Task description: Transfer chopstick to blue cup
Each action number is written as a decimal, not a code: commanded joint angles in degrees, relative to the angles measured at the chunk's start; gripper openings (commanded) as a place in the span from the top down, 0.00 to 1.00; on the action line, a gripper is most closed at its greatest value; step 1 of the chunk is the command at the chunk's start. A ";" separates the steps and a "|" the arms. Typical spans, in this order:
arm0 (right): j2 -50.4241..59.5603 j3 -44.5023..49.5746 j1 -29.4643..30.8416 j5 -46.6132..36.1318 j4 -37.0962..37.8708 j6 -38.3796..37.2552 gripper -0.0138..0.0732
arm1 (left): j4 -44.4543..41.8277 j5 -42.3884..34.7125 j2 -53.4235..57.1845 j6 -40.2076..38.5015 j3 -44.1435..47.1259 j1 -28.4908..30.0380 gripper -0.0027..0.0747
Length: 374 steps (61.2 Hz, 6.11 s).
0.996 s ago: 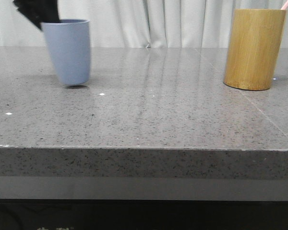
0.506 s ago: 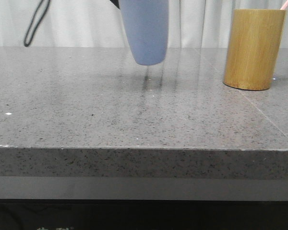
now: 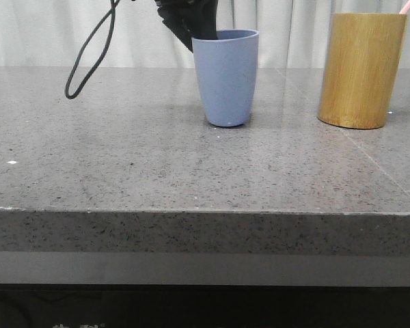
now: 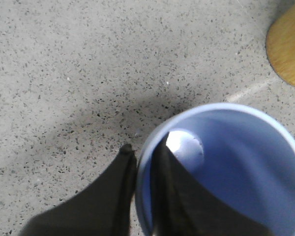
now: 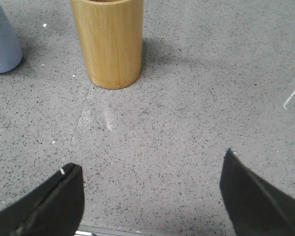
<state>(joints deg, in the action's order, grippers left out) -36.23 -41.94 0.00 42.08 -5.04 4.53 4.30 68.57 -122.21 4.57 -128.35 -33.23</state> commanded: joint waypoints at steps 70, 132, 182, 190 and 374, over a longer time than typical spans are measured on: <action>-23.88 -22.65 10.39 -5.07 -20.79 5.09 0.17 | -0.95 -0.27 32.85 -0.68 14.01 4.46 0.58; -49.08 -42.39 10.39 3.68 -34.94 13.32 0.70 | 0.35 -15.23 61.77 -0.68 53.71 4.46 0.58; -45.83 -73.90 5.98 21.06 -24.43 17.18 0.92 | 0.35 -15.00 61.77 -0.68 53.71 4.46 0.58; -45.72 -74.21 -0.16 20.23 -24.60 17.18 0.92 | 0.35 -15.47 61.77 -0.68 53.71 4.46 0.58; 6.99 -8.93 -20.67 -0.12 3.67 -5.47 0.92 | 0.55 -15.48 61.77 -0.68 53.71 4.46 0.99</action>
<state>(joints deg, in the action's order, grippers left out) -29.04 -49.63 -20.83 46.87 -2.17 -0.84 4.09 56.61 -61.45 4.31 -73.18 -28.97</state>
